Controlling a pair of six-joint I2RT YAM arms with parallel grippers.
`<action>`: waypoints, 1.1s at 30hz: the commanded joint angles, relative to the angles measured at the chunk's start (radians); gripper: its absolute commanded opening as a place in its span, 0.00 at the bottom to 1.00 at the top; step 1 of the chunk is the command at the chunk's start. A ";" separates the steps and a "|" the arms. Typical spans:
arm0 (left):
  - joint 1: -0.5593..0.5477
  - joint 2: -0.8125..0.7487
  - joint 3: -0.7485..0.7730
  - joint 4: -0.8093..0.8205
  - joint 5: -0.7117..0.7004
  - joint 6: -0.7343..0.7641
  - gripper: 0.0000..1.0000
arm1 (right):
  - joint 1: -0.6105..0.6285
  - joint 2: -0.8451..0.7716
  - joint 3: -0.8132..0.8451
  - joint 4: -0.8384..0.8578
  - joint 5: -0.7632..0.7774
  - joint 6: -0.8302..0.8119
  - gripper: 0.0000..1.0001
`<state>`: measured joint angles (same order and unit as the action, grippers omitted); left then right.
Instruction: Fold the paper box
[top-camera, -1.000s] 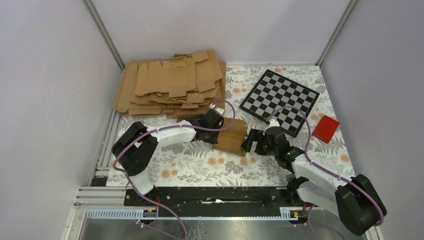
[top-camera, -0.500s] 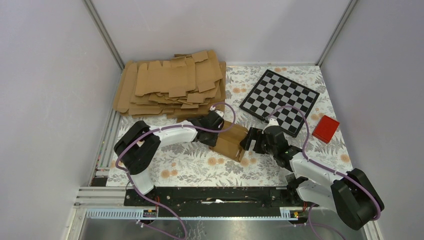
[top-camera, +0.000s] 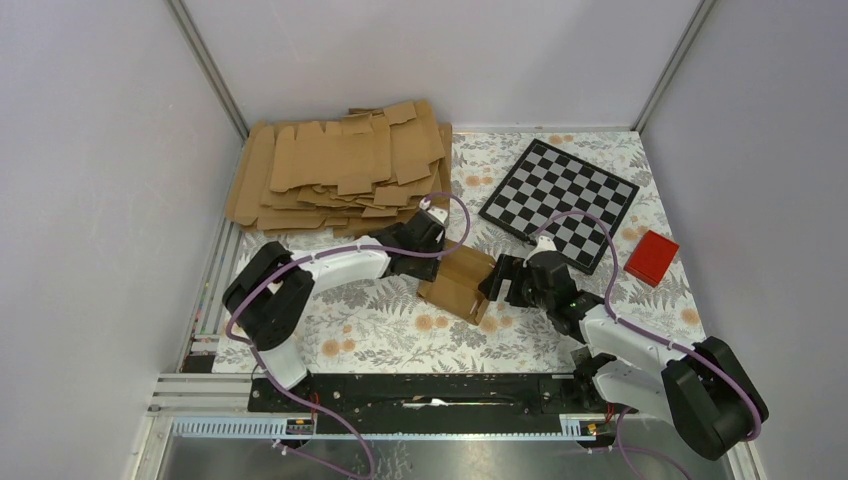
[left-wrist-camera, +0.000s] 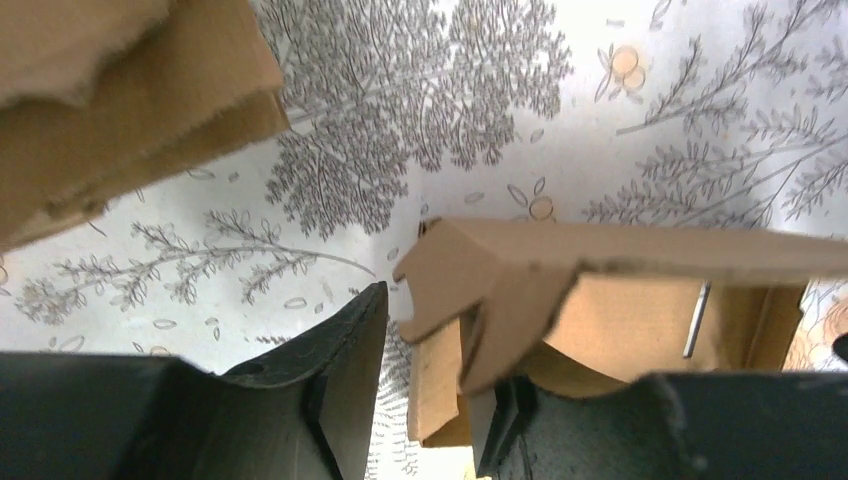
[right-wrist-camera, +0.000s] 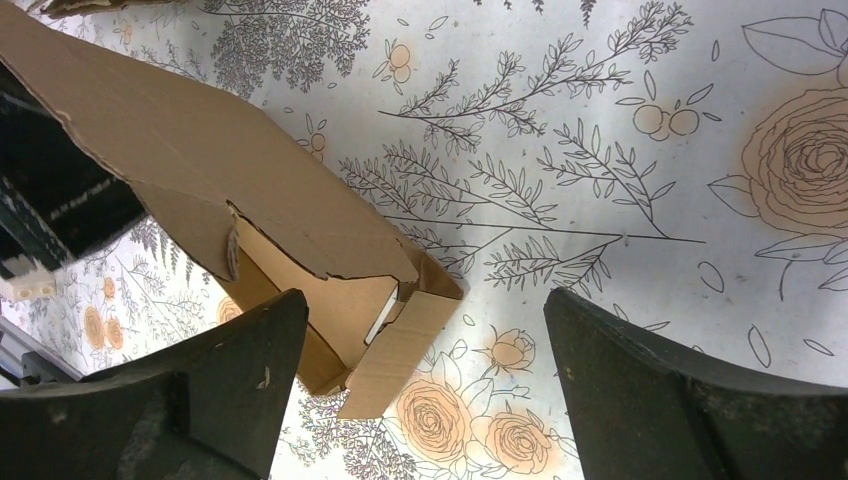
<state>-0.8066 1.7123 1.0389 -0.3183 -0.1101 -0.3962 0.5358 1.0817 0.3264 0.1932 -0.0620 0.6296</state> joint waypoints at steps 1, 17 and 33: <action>0.025 0.027 0.067 0.060 0.003 0.011 0.37 | -0.002 -0.024 -0.003 0.027 -0.012 -0.001 0.95; 0.026 0.046 0.032 0.052 -0.079 -0.010 0.00 | -0.002 -0.041 -0.012 0.026 -0.014 0.009 0.94; 0.000 -0.065 -0.053 0.058 -0.153 -0.032 0.38 | -0.002 -0.024 -0.001 0.026 -0.024 0.008 0.95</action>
<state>-0.8055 1.7206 0.9913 -0.2771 -0.2356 -0.4232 0.5358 1.0538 0.3149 0.1928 -0.0731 0.6312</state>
